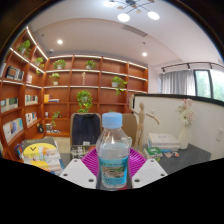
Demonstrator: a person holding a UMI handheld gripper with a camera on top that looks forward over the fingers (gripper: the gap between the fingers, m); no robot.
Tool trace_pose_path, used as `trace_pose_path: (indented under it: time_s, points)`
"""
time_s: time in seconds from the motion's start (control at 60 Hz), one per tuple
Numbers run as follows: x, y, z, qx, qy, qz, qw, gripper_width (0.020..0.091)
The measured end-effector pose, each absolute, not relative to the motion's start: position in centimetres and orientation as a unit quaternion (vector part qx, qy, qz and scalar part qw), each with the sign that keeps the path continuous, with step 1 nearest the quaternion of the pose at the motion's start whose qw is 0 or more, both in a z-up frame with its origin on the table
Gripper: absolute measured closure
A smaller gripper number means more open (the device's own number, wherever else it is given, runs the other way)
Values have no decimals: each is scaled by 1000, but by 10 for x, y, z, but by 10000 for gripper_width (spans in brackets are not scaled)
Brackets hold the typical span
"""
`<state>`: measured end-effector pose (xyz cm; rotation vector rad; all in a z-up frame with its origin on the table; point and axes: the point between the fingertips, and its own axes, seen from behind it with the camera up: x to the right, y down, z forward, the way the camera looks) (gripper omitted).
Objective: Pour water
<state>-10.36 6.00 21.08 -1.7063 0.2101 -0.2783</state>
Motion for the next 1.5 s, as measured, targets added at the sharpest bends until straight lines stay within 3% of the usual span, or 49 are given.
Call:
trace_pose_path:
  time_s: [0.1,0.133,0.45,0.6,0.75,0.867,0.9,1.233,1.5]
  points:
    - [-83,54,182,-761,120,-121,626,755]
    - [-60,61,156,-765,122,-119,622,754]
    - [-36,65,74,-788,115,-105,596,741]
    - [-38,62,79,-765,121,-78,628,726]
    - [-41,58,77,-770,117,-71,623,634]
    - [-57,53,63,-794,90,-47,599,357]
    - [-63,43,63,-796,82,-48,597,320]
    - [-92,-72,59,-822,52,-56,565,317]
    - [-132,-118,52,-832,-12,-32,553,326]
